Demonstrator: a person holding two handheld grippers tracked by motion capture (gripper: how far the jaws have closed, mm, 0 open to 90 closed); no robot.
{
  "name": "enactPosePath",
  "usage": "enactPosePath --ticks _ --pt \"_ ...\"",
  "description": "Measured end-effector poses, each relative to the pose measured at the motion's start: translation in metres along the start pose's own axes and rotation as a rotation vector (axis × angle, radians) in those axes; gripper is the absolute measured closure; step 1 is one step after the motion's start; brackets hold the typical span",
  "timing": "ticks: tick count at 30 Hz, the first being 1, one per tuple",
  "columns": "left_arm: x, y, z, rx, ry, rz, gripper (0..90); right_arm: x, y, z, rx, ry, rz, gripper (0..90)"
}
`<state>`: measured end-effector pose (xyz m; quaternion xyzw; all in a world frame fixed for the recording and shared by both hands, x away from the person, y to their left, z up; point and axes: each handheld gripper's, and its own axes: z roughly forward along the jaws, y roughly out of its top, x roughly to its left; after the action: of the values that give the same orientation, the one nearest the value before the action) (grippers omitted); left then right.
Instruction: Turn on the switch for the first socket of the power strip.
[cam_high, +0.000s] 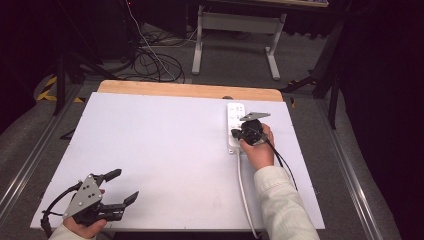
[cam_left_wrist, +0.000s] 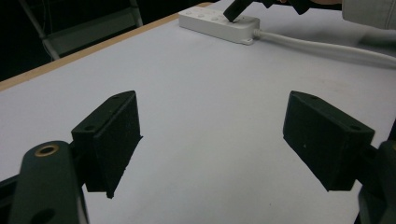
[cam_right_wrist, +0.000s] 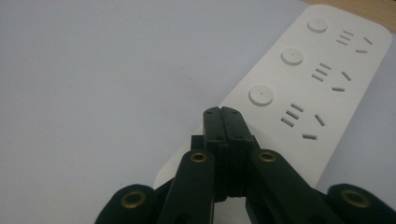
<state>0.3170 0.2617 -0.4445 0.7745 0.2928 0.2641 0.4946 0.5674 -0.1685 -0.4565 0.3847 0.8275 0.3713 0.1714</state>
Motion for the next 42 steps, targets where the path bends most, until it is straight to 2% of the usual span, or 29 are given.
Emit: enactPosePath --ticks 4,7,27,38,42 --pt "-0.0002 0.0000 -0.0001 -0.001 0.000 0.001 19.7 -0.0003 -0.0014 0.0000 -0.006 0.004 0.016 90.0" --pt "-0.0002 0.0000 -0.0001 0.000 0.000 0.000 19.7 0.0006 -0.0035 0.0006 -0.021 -0.004 -0.002 90.0" --pt "-0.0004 0.0001 -0.0004 -0.004 0.001 0.004 19.7 0.0057 -0.0046 0.0031 -0.027 -0.040 -0.029 90.0" --pt "-0.0010 0.0001 -0.0010 -0.005 -0.002 -0.002 19.7 0.0038 -0.0057 0.0034 -0.029 -0.031 0.003 90.0" --pt "-0.0007 0.0001 -0.0012 -0.006 -0.001 -0.001 19.7 0.0054 -0.0053 0.0038 -0.025 -0.040 -0.011 90.0"
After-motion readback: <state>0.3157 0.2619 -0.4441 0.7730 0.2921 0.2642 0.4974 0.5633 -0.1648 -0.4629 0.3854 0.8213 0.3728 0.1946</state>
